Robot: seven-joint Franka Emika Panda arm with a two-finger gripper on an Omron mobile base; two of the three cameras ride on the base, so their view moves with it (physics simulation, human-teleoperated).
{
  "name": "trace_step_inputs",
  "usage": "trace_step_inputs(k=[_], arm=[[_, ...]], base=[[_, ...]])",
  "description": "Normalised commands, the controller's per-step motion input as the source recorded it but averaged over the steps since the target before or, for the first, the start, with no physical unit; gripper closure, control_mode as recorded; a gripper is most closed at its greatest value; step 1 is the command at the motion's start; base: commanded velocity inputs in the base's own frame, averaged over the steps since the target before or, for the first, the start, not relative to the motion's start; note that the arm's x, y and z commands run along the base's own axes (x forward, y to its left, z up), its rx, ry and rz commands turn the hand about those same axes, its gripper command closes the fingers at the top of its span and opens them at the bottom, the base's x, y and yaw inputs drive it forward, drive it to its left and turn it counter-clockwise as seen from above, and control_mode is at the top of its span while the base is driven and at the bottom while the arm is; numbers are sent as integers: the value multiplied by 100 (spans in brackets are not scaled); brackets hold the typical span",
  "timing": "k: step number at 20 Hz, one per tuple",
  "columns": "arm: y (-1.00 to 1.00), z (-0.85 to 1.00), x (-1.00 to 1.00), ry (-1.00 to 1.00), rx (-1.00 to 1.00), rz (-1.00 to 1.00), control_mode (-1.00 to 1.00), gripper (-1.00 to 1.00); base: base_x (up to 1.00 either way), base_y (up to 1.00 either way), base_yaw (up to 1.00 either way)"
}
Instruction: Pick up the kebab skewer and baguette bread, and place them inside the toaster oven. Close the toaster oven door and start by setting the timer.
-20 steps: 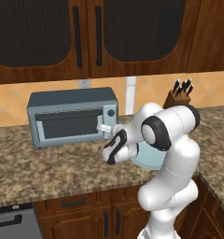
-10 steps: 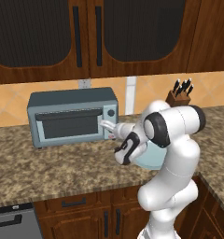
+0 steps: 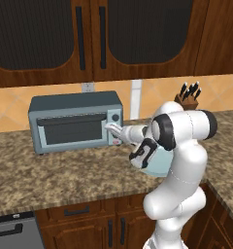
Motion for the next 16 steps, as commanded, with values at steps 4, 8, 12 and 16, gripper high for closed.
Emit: trace_step_inputs(k=[4,8,12,16], arm=[[-23,-1,0,-2,37,17,-100,100],[-30,-4,0,-1,42,18,-100,100],[-29,0,0,0,41,19,-100,100],[-39,-4,0,0,43,22,-100,100]], base=[[0,0,0],[0,0,0],[0,0,0],[0,0,0]])
